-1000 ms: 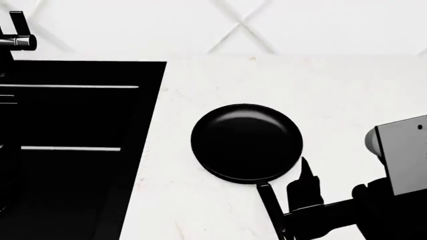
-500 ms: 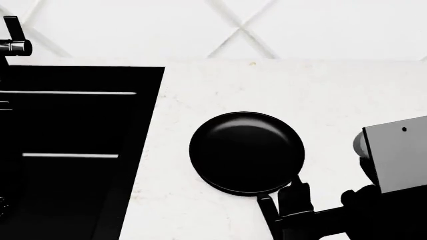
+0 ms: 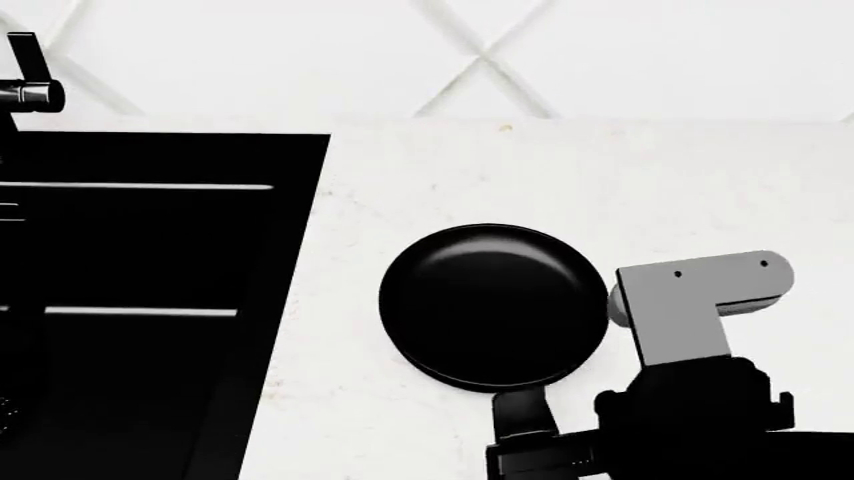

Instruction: Pick the pan and sponge and place them into the sink. Then turn on the water.

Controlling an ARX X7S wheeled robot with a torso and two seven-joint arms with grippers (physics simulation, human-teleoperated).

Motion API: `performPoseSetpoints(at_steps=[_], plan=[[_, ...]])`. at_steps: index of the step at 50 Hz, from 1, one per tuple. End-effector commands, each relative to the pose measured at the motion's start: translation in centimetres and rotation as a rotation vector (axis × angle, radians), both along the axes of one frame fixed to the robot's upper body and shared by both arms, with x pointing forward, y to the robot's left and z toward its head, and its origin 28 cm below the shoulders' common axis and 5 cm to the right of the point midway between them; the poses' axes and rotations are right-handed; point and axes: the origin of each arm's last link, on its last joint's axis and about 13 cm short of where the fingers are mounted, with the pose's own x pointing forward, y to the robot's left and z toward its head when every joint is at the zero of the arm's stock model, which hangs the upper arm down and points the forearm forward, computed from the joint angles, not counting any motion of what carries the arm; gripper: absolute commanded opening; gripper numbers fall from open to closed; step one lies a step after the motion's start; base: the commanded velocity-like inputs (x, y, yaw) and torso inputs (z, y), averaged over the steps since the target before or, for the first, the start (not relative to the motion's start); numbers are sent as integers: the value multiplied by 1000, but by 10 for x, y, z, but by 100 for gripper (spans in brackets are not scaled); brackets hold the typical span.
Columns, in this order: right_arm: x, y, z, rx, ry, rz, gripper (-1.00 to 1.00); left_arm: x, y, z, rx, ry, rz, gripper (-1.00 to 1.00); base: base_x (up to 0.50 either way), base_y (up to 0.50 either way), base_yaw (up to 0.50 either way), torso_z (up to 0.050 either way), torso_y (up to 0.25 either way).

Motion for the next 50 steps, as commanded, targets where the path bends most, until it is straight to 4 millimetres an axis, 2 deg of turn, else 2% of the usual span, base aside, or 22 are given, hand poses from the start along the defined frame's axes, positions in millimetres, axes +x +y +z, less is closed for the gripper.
performPoseSetpoints(at_steps=[1,10,20,29,33,34,41,50], plan=[[23,13,-10,43,42,9,100,0,-2,-3,-12,-6,-1,100,0,0,0,0,0],[39,19,-30,59,117,23,100,1,1,-4,-21,5,-3,100,0,0,0,0,0],[53,21,-35,39,163,27,100,0,4,-5,-27,6,-5,100,0,0,0,0,0],[49,25,-44,25,212,45,100,0,3,-7,-32,6,4,100,0,0,0,0,0],[47,24,-45,26,216,40,100,-3,12,-6,-37,6,4,100,0,0,0,0,0],[46,25,-43,20,209,42,-100,-4,15,-5,-37,5,4,100,0,0,0,0,0],[47,25,-33,76,146,-26,-100,-5,15,-5,-39,3,6,100,0,0,0,0,0],[44,25,-18,25,75,19,-100,-1,8,-6,-33,4,7,100,0,0,0,0,0]])
